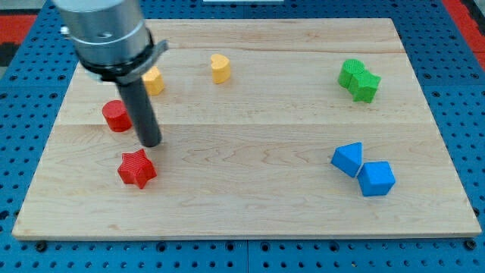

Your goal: Move green star along with green circle horizontally towards yellow heart

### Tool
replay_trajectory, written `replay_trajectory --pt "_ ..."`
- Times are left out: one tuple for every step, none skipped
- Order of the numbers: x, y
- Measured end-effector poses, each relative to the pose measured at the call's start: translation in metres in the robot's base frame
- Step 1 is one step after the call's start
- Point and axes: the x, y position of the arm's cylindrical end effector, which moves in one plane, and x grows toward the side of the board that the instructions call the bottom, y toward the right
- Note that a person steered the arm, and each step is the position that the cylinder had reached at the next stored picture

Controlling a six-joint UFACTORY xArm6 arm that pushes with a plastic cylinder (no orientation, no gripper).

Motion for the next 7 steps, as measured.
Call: replay_trajectory --pt "0.035 0.021" --pt "0.041 0.012" --pt "0.041 -0.022" --pt "0.034 0.001" --pt "0.010 0.101" --pt "-0.027 0.149" --pt "-0.044 0.209"
